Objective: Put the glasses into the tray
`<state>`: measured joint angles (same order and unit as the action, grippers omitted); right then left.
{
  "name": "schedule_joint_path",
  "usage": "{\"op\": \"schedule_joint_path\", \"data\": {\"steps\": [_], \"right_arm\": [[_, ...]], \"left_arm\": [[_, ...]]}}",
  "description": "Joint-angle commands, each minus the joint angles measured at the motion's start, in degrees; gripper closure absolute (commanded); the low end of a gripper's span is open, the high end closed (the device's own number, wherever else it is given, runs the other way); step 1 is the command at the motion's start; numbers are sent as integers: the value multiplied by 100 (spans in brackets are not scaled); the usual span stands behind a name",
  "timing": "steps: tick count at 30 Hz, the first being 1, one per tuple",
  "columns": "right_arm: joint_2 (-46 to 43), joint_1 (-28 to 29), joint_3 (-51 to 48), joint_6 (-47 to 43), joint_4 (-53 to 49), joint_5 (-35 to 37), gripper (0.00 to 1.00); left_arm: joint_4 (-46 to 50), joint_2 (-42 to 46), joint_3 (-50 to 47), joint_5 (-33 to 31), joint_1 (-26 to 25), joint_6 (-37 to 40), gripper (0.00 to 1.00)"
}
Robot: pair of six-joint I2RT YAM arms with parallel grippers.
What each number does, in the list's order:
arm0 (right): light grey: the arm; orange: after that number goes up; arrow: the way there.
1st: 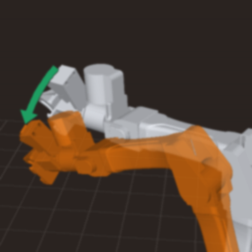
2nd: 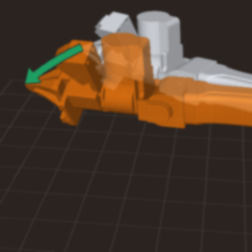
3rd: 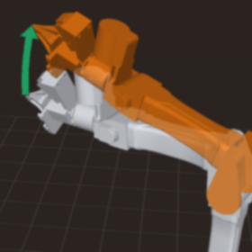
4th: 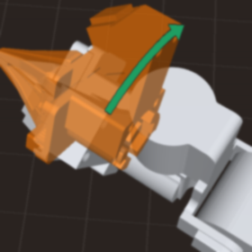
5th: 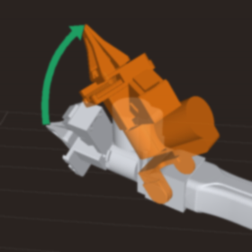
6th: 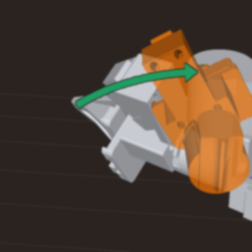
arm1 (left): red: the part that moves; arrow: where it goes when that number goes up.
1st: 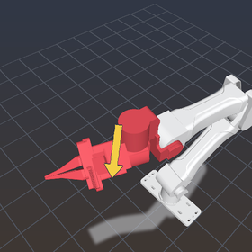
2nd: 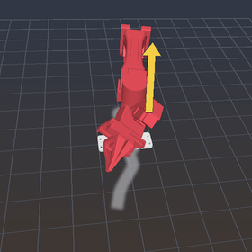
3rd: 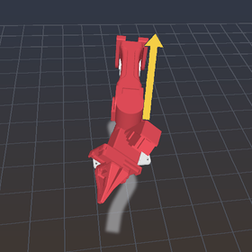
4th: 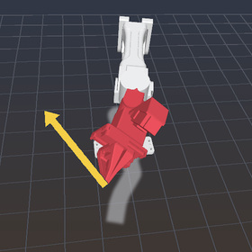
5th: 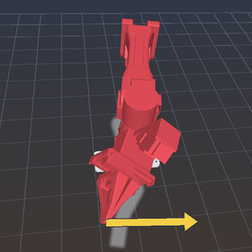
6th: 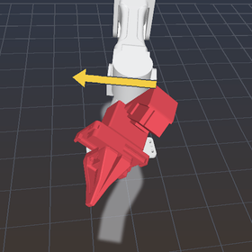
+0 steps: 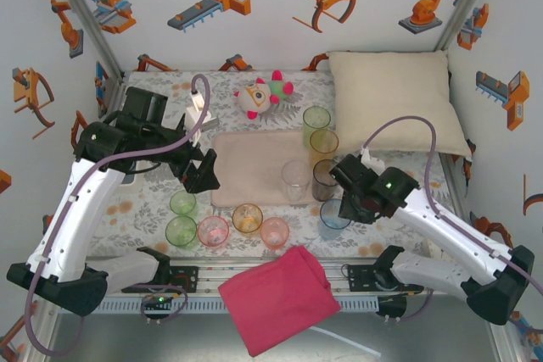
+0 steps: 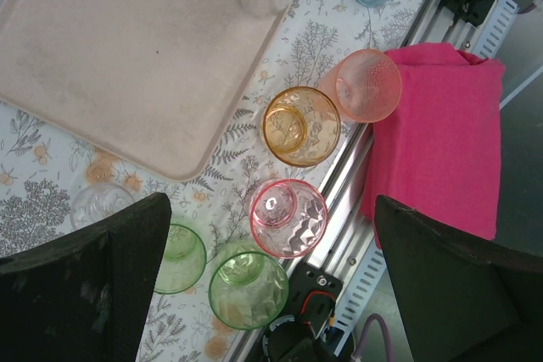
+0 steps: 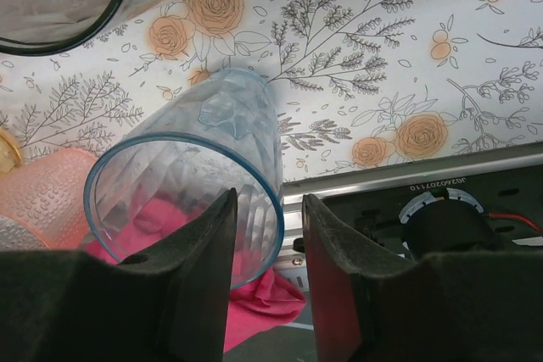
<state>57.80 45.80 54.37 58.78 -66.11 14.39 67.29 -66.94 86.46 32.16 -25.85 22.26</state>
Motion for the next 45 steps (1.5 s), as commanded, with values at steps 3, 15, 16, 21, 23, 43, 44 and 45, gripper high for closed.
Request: {"op": "schedule_joint_path", "data": {"steps": [3, 15, 16, 21, 23, 43, 44, 45], "right_arm": [[-7, -65, -143, 117, 27, 133, 64], [-237, -115, -369, 190, 72, 108, 73], [-251, -120, -375, 200, 71, 100, 74], [-331, -134, -409, 211, 72, 90, 77], [-354, -140, -432, 208, 67, 82, 77], [-611, -159, -406, 201, 47, 108, 98], [-619, -169, -386, 191, 41, 116, 98], [-625, -168, -358, 182, 32, 116, 98]], "left_arm": [[48, -3, -15, 150, -24, -47, 3], [32, -12, -5, 161, -25, -77, 3], [31, -11, -6, 167, -23, -78, 3], [30, -6, 3, 161, -21, -84, 3], [30, -8, 1, 163, -17, -92, 3], [34, 38, 20, 157, -17, -99, 3], [30, 31, 21, 156, -22, -100, 3], [31, 34, 21, 153, -20, -99, 3]]}}
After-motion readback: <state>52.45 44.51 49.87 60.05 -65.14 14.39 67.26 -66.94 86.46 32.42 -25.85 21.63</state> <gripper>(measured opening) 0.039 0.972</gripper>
